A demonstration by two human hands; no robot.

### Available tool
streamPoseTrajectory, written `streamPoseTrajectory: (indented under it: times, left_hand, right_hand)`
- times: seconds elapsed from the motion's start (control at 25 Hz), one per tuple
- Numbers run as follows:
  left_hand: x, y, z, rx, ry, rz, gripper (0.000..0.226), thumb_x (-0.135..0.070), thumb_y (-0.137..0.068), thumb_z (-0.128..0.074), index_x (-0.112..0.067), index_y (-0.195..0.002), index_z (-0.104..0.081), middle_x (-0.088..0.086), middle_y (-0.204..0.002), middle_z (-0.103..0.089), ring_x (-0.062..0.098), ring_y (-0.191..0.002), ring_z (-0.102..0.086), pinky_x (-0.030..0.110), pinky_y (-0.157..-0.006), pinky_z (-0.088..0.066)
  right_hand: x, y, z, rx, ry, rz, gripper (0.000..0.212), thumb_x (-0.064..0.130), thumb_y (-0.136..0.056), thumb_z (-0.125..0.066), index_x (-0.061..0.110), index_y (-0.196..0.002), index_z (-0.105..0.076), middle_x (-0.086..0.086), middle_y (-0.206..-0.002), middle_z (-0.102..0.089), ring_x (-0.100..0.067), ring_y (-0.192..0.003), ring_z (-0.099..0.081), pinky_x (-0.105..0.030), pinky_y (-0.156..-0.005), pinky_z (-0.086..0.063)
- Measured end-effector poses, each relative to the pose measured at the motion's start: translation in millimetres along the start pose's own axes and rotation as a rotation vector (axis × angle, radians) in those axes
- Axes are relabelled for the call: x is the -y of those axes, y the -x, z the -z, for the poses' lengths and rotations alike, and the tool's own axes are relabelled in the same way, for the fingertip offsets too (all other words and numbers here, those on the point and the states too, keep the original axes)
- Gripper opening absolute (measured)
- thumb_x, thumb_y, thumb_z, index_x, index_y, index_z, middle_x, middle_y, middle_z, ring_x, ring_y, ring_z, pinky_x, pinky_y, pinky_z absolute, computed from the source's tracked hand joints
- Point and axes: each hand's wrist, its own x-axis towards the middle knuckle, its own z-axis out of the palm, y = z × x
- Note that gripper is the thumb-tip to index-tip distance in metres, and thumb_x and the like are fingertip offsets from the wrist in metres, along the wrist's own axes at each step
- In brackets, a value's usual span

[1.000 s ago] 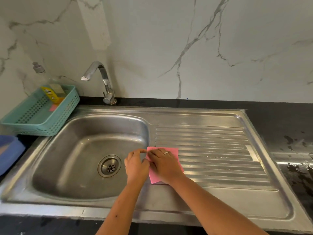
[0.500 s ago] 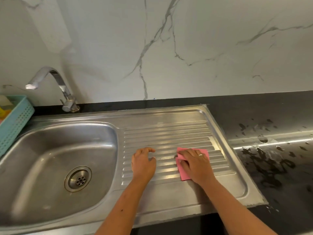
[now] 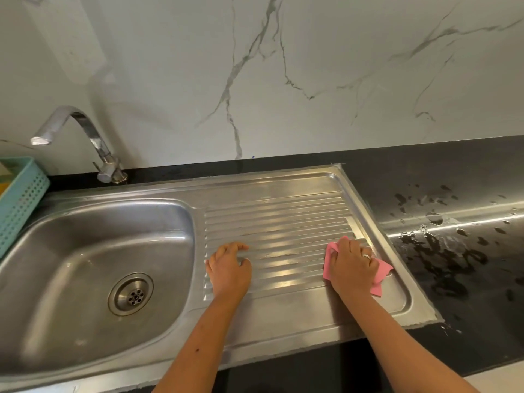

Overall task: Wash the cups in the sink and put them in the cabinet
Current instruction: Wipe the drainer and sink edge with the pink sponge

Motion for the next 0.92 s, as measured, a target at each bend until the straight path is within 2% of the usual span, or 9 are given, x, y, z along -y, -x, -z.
streamPoseTrajectory:
  times: [0.08,0.24,0.4,0.52,0.56,0.72,0.92]
  left_hand:
    - [7,-4,7,-0.003,0.041,0.037,0.030,-0.011,-0.084,-0.056,-0.032,-0.105,-0.062,-0.002,-0.123,-0.056,0.026,-0.114,-0.053,0.042,-0.114,-0.021]
    - [16,-7,24,-0.030,0.113,0.087,0.031,-0.012,-0.085,-0.055,-0.033,-0.106,-0.061,-0.003,-0.126,-0.056,0.025,-0.119,-0.051,0.050,-0.112,-0.025]
    - [35,-2,50,-0.060,0.134,0.126,0.031,-0.012,-0.087,-0.053,-0.029,-0.111,-0.062,0.001,-0.129,-0.054,0.026,-0.125,-0.043,0.049,-0.111,-0.029]
    - [53,3,68,-0.094,0.153,0.154,0.029,-0.014,-0.087,-0.053,-0.029,-0.110,-0.062,0.003,-0.130,-0.054,0.026,-0.125,-0.041,0.049,-0.110,-0.031]
    - [59,4,73,-0.109,0.157,0.168,0.030,-0.013,-0.087,-0.052,-0.029,-0.110,-0.063,0.004,-0.130,-0.054,0.027,-0.126,-0.041,0.049,-0.109,-0.031]
    - [68,9,79,-0.106,0.144,0.206,0.032,-0.011,-0.088,-0.050,-0.026,-0.114,-0.062,0.005,-0.132,-0.052,0.028,-0.127,-0.037,0.047,-0.109,-0.031]
    - [47,18,66,-0.056,0.113,0.187,0.034,-0.013,-0.087,-0.051,-0.028,-0.116,-0.060,0.003,-0.132,-0.051,0.028,-0.125,-0.037,0.047,-0.107,-0.033]
  right_hand:
    - [21,10,6,0.039,-0.052,0.070,0.015,0.024,-0.082,-0.062,0.013,-0.092,-0.061,-0.004,-0.079,-0.060,-0.025,-0.070,-0.056,-0.031,-0.061,-0.033]
    - [86,38,18,0.089,-0.133,0.245,0.017,0.031,-0.079,-0.065,0.019,-0.090,-0.061,0.000,-0.082,-0.061,-0.022,-0.071,-0.056,-0.032,-0.063,-0.042]
    - [172,75,26,0.099,-0.233,0.501,0.022,0.035,-0.071,-0.071,0.021,-0.086,-0.062,0.002,-0.080,-0.061,-0.023,-0.071,-0.059,-0.033,-0.060,-0.045]
    - [219,96,32,0.124,-0.235,0.704,0.030,0.041,-0.058,-0.076,0.024,-0.080,-0.066,0.005,-0.077,-0.062,-0.020,-0.071,-0.061,-0.031,-0.059,-0.047]
    - [226,98,31,0.106,-0.239,0.745,0.030,0.043,-0.059,-0.073,0.024,-0.081,-0.066,0.006,-0.079,-0.062,-0.019,-0.073,-0.061,-0.031,-0.061,-0.048]
    - [209,98,21,0.024,-0.353,0.854,0.028,0.042,-0.083,-0.042,0.026,-0.095,-0.061,0.007,-0.092,-0.063,-0.017,-0.082,-0.061,-0.031,-0.068,-0.050]
    - [163,84,23,0.067,-0.372,0.889,0.026,0.041,-0.086,-0.039,0.027,-0.096,-0.059,0.007,-0.094,-0.063,-0.016,-0.080,-0.062,-0.029,-0.069,-0.049]
